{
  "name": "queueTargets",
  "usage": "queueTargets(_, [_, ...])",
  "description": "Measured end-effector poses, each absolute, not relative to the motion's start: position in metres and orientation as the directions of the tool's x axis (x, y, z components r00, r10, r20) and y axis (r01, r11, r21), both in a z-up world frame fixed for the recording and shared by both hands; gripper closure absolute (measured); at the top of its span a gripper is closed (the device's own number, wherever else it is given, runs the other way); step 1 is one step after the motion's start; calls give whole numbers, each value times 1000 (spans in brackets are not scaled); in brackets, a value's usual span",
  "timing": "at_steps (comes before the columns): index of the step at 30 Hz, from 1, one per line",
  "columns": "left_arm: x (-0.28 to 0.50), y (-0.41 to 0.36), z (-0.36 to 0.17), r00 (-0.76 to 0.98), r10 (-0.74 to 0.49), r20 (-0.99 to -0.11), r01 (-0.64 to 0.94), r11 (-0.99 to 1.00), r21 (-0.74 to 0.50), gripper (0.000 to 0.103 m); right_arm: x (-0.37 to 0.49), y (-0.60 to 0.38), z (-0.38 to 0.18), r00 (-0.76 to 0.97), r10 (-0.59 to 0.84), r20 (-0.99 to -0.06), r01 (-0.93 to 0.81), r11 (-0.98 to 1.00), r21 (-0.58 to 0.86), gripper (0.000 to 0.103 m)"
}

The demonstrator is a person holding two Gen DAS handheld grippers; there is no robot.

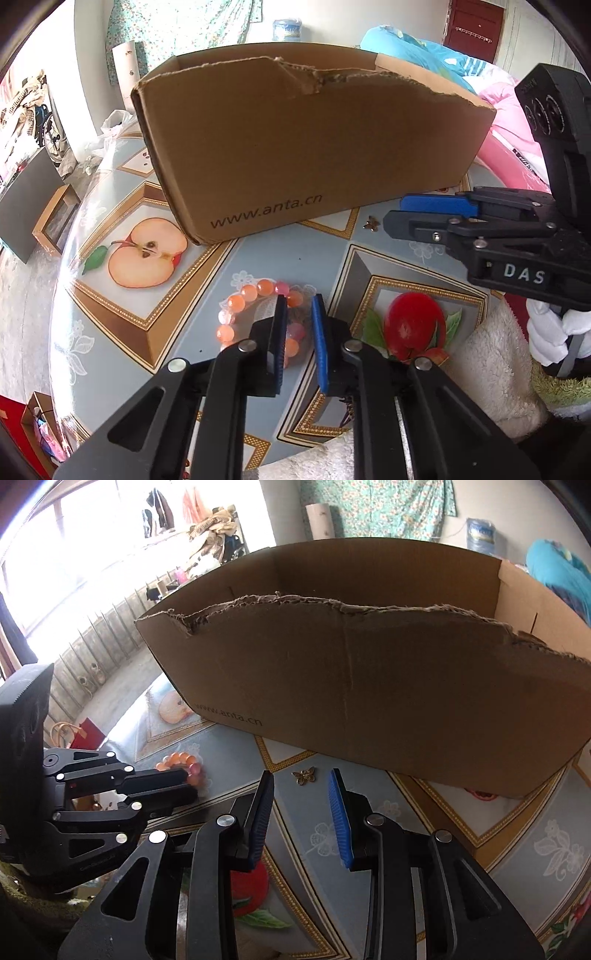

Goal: Organize jewelry
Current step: 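Close the left gripper on the pink bead bracelet while the right gripper nears a gold charm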

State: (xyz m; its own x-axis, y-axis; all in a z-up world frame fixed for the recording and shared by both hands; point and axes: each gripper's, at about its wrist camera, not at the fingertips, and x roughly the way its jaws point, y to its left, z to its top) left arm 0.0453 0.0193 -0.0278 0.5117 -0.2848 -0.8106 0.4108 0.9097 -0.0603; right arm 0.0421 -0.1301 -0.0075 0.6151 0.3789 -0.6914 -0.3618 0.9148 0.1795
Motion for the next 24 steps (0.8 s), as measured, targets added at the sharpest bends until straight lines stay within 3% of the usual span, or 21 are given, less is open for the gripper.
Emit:
queueTargets(7, [47,21,-29,516,-319,-795,409,907,-98,91,54,-103,-12,634,299,-714,-358,931,72,76])
queueTargets(13, [44,29,-30,516,-341,-786,414,902,-119,91,57,-98,-16,628,266,-731,-361,932,29,91])
queueTargets(24, [44,36,-31,520,-348,-780,408,903,-132,91,60,-105,-17,601,254,-758,-332,942,53,92])
